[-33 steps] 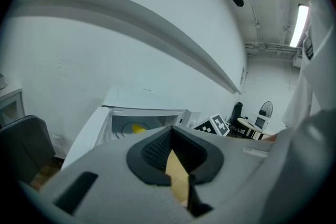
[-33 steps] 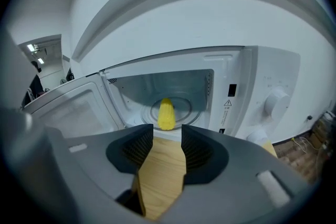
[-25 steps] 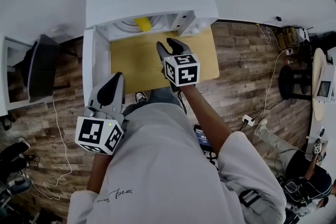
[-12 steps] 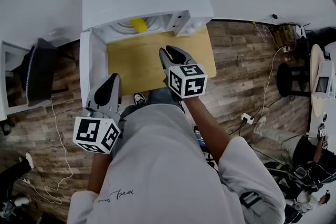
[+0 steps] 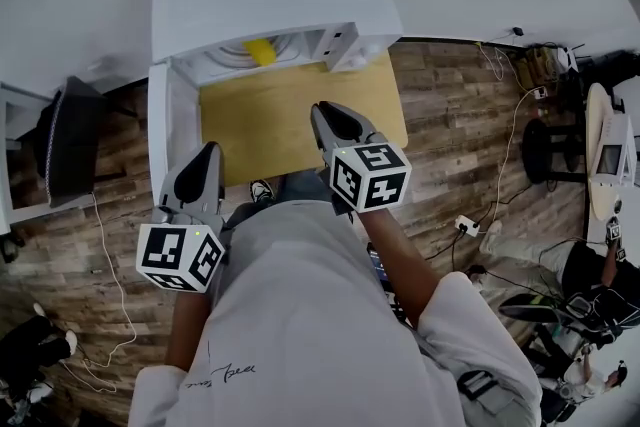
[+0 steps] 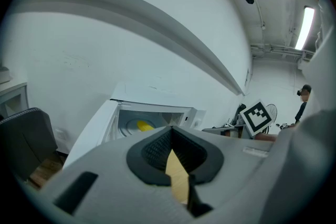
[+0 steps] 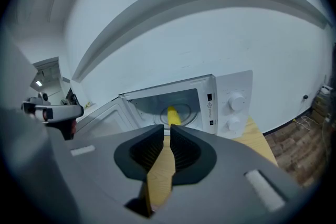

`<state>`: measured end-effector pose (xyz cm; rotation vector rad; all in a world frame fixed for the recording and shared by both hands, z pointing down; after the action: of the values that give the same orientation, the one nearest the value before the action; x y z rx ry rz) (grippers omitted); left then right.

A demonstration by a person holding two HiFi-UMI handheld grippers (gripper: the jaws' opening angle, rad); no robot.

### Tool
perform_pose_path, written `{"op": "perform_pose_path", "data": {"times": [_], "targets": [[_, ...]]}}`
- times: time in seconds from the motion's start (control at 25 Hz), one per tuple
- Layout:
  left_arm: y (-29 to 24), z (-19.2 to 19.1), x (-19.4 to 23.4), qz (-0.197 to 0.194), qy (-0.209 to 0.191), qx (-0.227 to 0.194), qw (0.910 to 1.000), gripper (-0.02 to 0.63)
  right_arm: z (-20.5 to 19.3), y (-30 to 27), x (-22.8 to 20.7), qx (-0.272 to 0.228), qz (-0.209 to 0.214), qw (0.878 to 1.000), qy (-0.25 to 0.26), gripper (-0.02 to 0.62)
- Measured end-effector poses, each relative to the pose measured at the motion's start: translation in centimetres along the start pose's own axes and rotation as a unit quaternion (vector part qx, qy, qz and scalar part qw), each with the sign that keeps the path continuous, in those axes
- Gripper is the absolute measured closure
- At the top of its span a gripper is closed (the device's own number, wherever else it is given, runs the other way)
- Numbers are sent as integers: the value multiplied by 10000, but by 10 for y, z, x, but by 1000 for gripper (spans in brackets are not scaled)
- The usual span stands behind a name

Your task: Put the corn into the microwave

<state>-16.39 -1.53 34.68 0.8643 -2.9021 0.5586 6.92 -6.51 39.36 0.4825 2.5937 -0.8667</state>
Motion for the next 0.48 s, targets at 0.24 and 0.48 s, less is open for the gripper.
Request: {"op": "perform_pose_path", "data": {"times": [0.24,0.48], "targets": [[-1,-3,8,27,41,45,10000,615,2,13,6,-37,-34,10000,-29,566],[-3,-2,12,8,59,38,10000,615,7,25,9,-101,-86,9999,-6,581]]}}
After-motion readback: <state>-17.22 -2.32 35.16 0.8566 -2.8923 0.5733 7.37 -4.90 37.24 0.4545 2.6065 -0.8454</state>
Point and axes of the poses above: the fingertips, and each gripper's own axes: y backward along the fingers, x to its left, z out of its top, the point moved 7 cm from there along y, backward along the fingers, and after that the axes turned 11 degrees about -y, right-handed, at the moved point
